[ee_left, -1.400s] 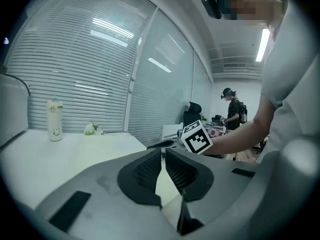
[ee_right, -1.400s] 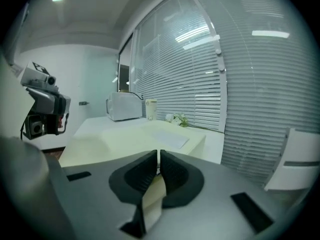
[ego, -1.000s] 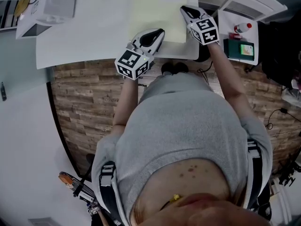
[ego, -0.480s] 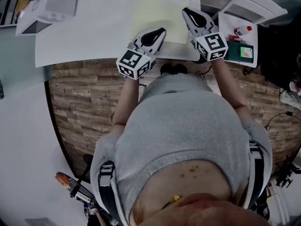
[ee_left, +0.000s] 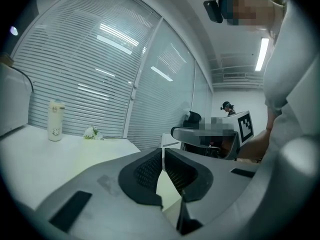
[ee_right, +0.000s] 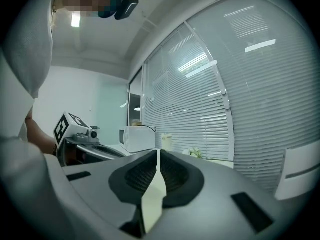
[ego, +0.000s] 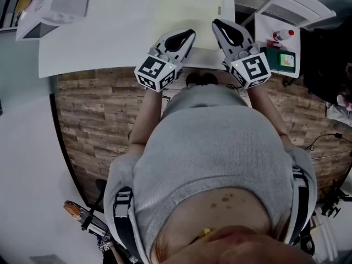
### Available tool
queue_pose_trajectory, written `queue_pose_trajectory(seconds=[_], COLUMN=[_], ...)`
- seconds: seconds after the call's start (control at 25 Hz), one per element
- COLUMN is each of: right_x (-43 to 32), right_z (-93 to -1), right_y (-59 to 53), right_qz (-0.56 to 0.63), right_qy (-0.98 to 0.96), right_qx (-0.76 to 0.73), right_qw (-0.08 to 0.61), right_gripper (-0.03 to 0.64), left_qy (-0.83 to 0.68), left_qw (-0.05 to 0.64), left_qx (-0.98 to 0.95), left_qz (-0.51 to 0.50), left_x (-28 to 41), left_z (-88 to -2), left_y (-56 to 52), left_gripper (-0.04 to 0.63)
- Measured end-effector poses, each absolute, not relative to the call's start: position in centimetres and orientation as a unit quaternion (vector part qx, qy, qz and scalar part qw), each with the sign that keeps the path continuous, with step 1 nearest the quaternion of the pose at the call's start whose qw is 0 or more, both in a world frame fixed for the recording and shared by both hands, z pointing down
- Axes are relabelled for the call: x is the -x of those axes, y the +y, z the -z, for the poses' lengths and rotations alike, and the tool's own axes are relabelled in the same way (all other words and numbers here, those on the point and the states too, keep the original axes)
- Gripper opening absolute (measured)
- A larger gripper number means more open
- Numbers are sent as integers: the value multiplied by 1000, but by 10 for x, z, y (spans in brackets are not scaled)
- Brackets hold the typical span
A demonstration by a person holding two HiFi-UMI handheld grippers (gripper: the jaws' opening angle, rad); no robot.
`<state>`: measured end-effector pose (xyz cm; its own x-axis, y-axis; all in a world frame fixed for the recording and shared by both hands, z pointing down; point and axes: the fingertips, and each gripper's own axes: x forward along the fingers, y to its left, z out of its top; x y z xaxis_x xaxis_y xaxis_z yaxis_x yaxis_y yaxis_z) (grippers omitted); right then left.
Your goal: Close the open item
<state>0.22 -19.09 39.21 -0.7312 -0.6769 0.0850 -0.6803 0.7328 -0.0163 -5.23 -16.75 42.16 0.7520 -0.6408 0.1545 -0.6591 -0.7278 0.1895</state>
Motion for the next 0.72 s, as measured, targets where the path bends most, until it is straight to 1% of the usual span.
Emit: queue_pose_trajectory(seconds=[0.2,0.72], right_x=[-3,-10], right_z=[-391,-393], right_y=[-183,-183], right_qz=[-22,-36], right_qy=[-932,-935], right_qx=[-360,-351], right_qw=[39,30], right_gripper=[77,77], left_qy=[-342,-348], left_qw=[120,112], left_qx=[-932,-930], left_qz=[-24,-24], left_x=[43,30], left_z=[-416,-414], left_y=[-164,-167], left_gripper=[23,23])
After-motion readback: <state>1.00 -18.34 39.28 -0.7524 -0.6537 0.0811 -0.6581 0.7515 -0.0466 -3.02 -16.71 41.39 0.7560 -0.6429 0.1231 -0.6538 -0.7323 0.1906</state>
